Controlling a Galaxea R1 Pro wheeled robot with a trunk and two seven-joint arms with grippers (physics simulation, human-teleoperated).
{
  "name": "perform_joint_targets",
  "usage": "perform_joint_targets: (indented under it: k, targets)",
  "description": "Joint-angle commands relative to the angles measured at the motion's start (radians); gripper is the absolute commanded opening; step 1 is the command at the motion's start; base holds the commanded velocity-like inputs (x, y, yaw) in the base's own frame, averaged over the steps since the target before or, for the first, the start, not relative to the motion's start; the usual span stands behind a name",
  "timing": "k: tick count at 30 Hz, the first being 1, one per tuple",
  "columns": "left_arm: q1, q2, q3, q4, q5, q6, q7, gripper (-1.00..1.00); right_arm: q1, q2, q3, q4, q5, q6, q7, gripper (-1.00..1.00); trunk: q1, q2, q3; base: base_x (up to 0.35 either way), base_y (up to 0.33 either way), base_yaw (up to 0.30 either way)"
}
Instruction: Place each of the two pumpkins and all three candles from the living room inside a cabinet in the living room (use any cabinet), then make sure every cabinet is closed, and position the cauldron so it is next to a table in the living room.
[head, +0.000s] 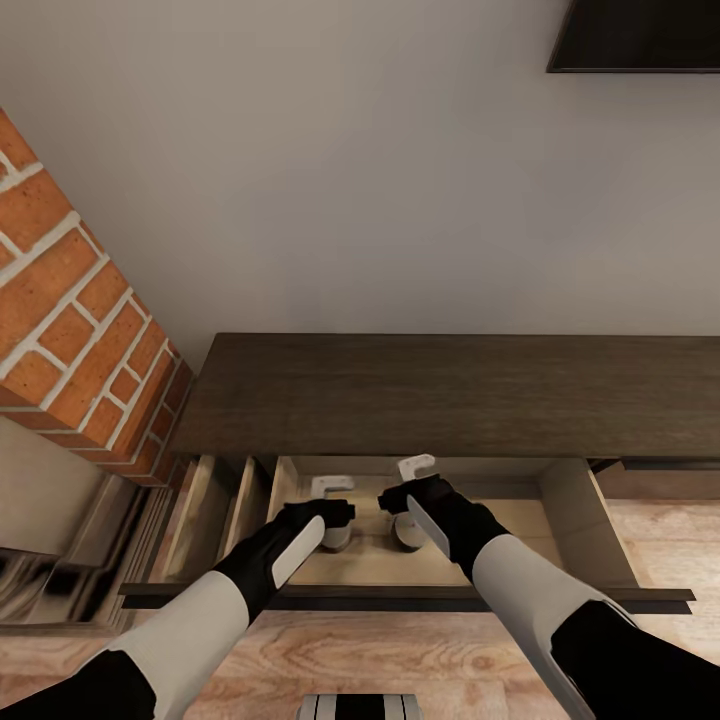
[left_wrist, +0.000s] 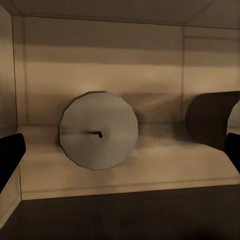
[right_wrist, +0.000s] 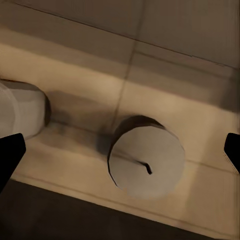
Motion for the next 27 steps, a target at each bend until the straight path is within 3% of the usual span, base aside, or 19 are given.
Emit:
perform_joint_targets:
  k: [1, 8, 11, 16, 19, 22, 27]
  targets:
    - [-0.001, 0.001, -0.005, -0.004, 0.011, 0.003, 0.011, 1.0, -0.001, -0.003, 0.008, -0.01, -0.011, 0.017, -0.009, 1.0, 0.0, 0.0, -0.001, 0.0, 0.0, 0.0]
    - [-0.001, 0.003, -0.006, -0.02, 0.011, 0.007, 0.014, 1.0, 0.001, -0.013, 0.008, -0.043, -0.011, 0.044, -0.008, 1.0, 0.0, 0.0, -0.001, -0.039, 0.0, 0.0]
    - [-0.001, 0.003, -0.005, -0.024, 0.012, 0.008, 0.014, 1.0, 0.006, -0.03, 0.008, -0.081, -0.014, 0.067, -0.008, 1.0, 0.0, 0.0, -0.001, -0.213, 0.0, 0.0]
    - [-0.001, 0.003, -0.003, -0.029, 0.013, 0.019, 0.014, 1.0, 0.055, -0.053, 0.007, -0.221, -0.014, 0.179, -0.009, 1.0, 0.0, 0.0, 0.0, -0.096, 0.0, -0.022]
    - [-0.001, 0.003, 0.007, -0.034, 0.013, 0.023, 0.014, 1.0, 0.063, -0.055, 0.007, -0.244, -0.014, 0.201, -0.01, 1.0, 0.0, 0.0, 0.002, -0.027, 0.0, -0.11]
    - [0.003, 0.004, 0.038, -0.074, 0.01, 0.048, 0.015, 1.0, 0.069, -0.057, -0.013, -0.262, -0.014, 0.216, -0.011, 1.0, 0.0, 0.0, 0.006, -0.011, 0.0, -0.131]
    - [0.012, 0.006, 0.053, -0.111, 0.007, 0.079, 0.017, 1.0, 0.072, -0.058, -0.05, -0.278, -0.013, 0.223, -0.012, 1.0, 0.0, 0.0, 0.013, -0.003, 0.0, -0.125]
